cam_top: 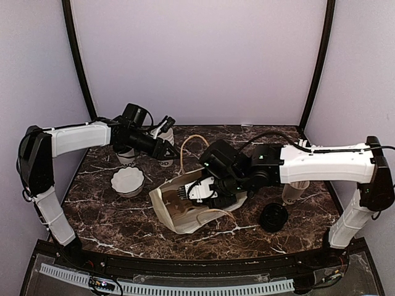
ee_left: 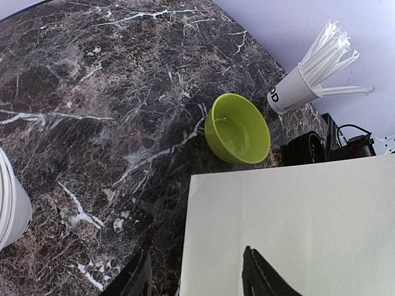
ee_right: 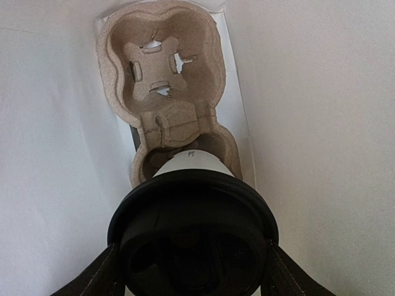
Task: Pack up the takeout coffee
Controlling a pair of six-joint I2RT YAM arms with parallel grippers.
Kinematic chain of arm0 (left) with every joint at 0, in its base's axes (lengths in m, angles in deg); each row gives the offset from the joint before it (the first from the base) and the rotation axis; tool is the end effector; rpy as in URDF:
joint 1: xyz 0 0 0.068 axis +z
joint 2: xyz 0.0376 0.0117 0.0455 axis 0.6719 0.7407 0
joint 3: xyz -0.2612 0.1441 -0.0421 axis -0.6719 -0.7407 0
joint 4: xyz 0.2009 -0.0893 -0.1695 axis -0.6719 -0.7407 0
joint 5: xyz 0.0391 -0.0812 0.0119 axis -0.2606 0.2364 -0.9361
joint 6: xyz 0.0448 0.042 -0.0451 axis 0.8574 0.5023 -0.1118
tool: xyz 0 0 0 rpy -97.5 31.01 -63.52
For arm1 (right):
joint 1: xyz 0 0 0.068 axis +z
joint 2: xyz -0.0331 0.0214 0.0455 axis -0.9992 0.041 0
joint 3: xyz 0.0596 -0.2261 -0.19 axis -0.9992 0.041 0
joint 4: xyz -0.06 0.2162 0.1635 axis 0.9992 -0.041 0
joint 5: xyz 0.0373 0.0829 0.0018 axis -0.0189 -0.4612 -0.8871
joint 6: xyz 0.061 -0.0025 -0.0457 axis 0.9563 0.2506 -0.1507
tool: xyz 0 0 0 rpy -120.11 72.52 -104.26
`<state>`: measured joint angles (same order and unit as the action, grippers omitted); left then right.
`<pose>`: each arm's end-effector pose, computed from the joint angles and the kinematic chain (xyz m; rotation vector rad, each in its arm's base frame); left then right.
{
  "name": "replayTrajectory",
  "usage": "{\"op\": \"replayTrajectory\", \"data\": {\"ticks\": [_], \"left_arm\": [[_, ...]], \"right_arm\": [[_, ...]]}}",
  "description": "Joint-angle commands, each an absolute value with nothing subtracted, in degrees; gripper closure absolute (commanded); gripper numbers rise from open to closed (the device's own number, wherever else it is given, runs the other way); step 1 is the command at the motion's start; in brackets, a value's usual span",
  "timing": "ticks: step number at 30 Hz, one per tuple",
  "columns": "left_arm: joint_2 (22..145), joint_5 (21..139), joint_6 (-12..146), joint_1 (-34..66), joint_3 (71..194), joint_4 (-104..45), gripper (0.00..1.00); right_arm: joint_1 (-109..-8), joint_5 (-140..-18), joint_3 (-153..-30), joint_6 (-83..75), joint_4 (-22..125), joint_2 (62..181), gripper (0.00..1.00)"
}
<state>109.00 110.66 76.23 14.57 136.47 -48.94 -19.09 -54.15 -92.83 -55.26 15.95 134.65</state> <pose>0.3623 -0.2356 0.2645 0.8607 2.1588 -1.0521 0.1603 0.3573 0.2764 -1.9774 1.4559 -0.1834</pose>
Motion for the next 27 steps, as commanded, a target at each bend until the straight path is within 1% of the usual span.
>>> {"op": "replayTrajectory", "data": {"ticks": [1, 21, 27], "left_arm": [[107.44, 111.72, 77.23, 14.42, 135.28, -49.07, 0.47], [108.08, 111.63, 77.81, 13.74, 134.91, -49.55, 0.48], [108.13, 111.47, 77.94, 13.74, 134.74, -49.65, 0.48]], "right_arm": [[-19.36, -53.89, -91.86, -55.15, 16.83, 135.96, 0.45], [-19.53, -64.12, -95.25, -52.23, 7.53, 140.56, 0.46], [-19.53, -63.22, -92.72, -52.60, 9.27, 140.35, 0.46]]}}
